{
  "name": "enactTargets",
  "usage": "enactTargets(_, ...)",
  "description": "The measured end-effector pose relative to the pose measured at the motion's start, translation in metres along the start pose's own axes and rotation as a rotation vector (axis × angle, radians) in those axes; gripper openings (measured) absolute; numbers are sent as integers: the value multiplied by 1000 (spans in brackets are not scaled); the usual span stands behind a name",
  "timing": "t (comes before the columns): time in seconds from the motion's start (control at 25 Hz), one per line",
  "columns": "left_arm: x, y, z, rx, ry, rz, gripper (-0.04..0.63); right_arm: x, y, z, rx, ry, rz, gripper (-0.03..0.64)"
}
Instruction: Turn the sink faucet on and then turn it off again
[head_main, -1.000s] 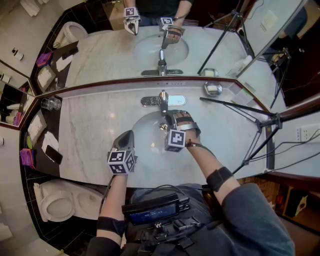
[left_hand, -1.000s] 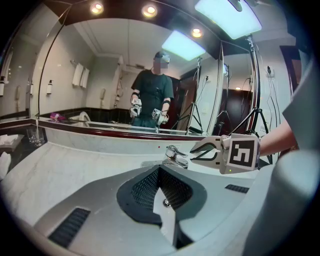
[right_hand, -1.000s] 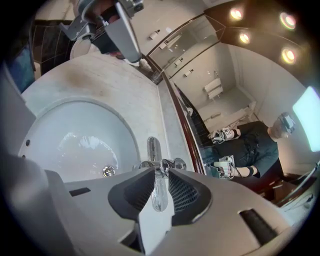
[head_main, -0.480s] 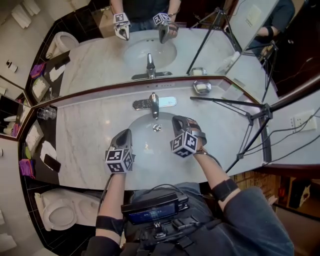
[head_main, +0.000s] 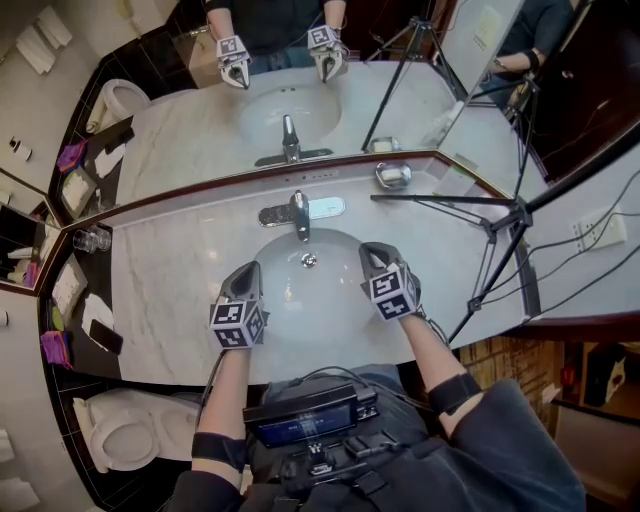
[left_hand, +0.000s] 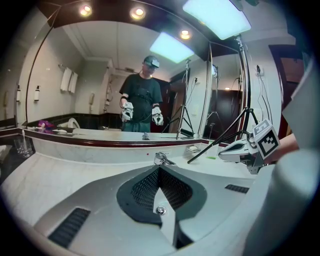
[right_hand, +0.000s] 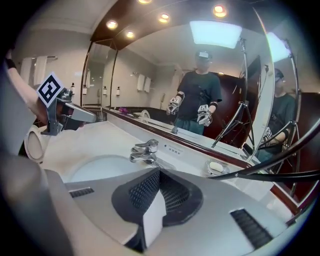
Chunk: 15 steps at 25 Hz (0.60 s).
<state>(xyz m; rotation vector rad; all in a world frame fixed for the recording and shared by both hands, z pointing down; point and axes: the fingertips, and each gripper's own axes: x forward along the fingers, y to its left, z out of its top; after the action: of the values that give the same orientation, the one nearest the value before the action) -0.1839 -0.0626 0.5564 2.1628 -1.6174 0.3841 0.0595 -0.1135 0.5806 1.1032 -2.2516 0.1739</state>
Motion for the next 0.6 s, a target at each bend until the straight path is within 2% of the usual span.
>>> enactTargets(0.24,-3,-4,-1,36,9,-5,0,-10,-8,-6,51,-10,-3,18)
enactTargets(0.44,-6,-6,-1,10,-6,7,0,-12,-4,-7,77,-15,20,18)
enactTargets(0.6,-6,-8,1,11,-4,10,0,-10,-3,-7,59,-6,37,20)
